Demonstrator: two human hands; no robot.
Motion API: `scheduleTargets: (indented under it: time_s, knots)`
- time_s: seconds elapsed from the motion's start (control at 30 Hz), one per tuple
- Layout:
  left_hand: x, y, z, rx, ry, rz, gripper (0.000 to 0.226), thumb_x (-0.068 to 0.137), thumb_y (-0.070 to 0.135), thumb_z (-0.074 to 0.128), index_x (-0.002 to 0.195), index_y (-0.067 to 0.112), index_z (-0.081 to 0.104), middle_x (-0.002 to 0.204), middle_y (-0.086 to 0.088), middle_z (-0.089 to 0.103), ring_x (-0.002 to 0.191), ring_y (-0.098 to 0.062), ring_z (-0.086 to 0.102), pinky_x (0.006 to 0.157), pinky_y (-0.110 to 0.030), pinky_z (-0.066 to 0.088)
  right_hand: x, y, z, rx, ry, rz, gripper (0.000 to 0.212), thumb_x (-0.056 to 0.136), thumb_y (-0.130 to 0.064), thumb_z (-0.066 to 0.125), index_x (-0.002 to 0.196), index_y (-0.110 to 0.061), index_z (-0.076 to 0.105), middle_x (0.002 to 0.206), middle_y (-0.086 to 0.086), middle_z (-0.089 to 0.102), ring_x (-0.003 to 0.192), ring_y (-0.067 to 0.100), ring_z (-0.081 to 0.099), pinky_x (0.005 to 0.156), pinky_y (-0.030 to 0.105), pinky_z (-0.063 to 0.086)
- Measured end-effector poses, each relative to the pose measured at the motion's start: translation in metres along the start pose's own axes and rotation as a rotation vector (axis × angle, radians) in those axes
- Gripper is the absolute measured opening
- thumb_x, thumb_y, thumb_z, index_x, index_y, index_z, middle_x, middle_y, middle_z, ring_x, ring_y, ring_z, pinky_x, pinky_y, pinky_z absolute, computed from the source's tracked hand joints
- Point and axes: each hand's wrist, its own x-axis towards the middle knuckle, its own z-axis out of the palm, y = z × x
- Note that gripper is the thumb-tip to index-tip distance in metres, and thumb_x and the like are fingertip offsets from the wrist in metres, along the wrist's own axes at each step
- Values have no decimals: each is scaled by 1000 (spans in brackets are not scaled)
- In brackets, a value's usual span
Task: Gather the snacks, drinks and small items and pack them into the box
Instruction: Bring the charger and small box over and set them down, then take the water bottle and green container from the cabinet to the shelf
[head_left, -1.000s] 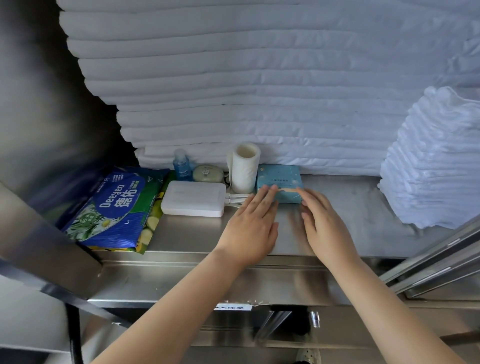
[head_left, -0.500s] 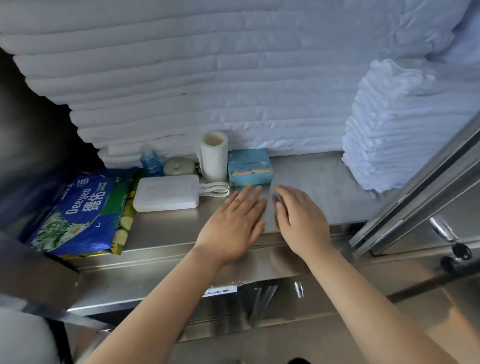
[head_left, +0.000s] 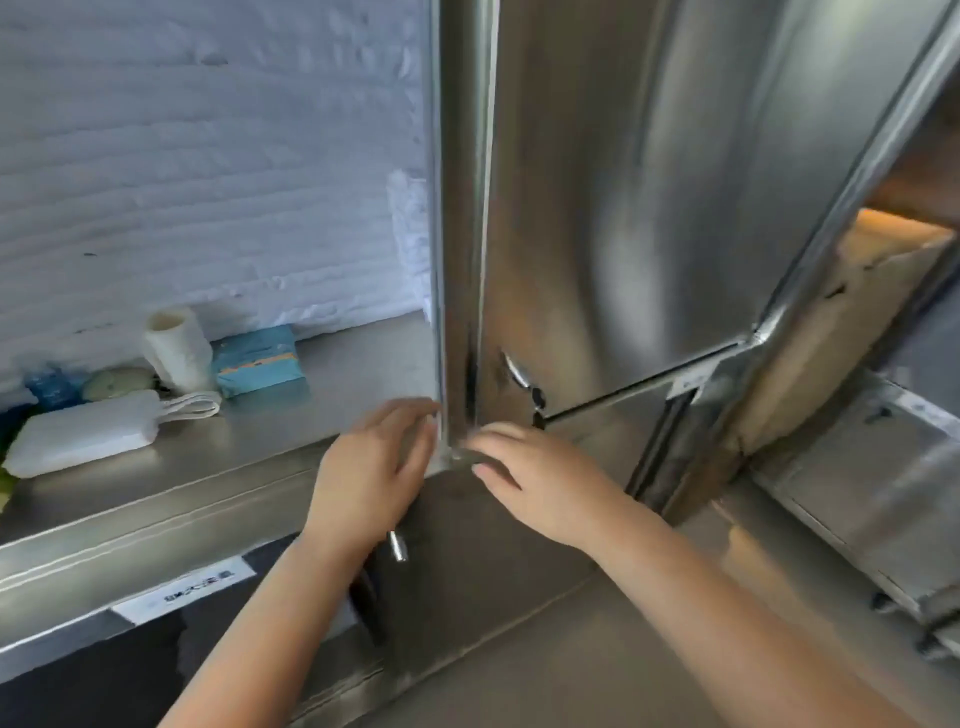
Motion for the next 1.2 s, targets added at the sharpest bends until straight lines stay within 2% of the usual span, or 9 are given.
scheduleTargets:
  time_s: [0.07,0.13,0.23,0.37,0.57,0.73,0.9,1.07,1.2]
  knots:
    - [13,67,18,-44,-9,140,29,94,37,44,112,25,63,112,11,64,91,-8,58,71,-15,36,-54,30,-41,-53,59,85,34,96,-39,41,127,-29,52,131,-11,51,111,13,52,87,32,47]
    - [26,134,47,-21,-82,299,29,95,34,48,119,22,60,119,5,62,103,-13,57,83,-19,40,-112,63,-80,-115,124,189,37,96,-43,39,130,-31,49,135,-11,48,118,13,49,93,34,45]
    - [36,232,94,-6,-138,519,34,94,29,52,124,15,58,126,-2,58,118,-21,52,100,-32,39,-201,108,-136,-219,235,370,39,96,-37,45,132,-25,50,132,-6,50,120,14,46,95,31,41]
    - [34,349,143,-27,-167,699,40,92,30,53,126,11,57,129,-6,56,120,-23,50,102,-32,35,-312,140,-202,-352,384,611,43,95,-36,49,134,-19,48,134,-2,49,123,18,42,100,24,29]
    - [28,498,218,-115,-260,918,45,91,34,54,132,14,52,133,-6,52,123,-24,48,102,-37,39,-443,182,-271,-540,491,915,53,95,-45,44,140,-18,38,142,-2,42,128,15,34,101,23,26]
    - [32,603,296,-134,-310,1053,48,93,42,47,135,20,49,138,-6,47,126,-22,44,102,-37,38,-529,245,-311,-536,492,1142,61,95,-53,36,147,-22,26,152,-2,27,139,14,22,112,28,20]
    - [61,710,384,-165,-353,1120,55,93,54,32,143,32,33,149,5,31,134,-13,30,106,-31,31,-594,325,-365,-587,477,1236,60,95,-54,34,147,-26,25,153,-4,24,140,13,18,110,28,21]
    - [95,819,460,-195,-359,1174,53,93,54,33,141,32,36,145,6,35,132,-13,32,104,-30,32,-648,410,-422,-604,491,1331,61,93,-57,33,146,-28,25,153,-7,24,139,11,19,111,28,22]
    - [107,900,519,-216,-394,1222,53,93,53,35,141,30,36,147,4,34,135,-15,30,108,-33,31,-697,465,-448,-616,518,1396,61,92,-59,34,145,-29,27,151,-8,27,138,11,22,109,28,23]
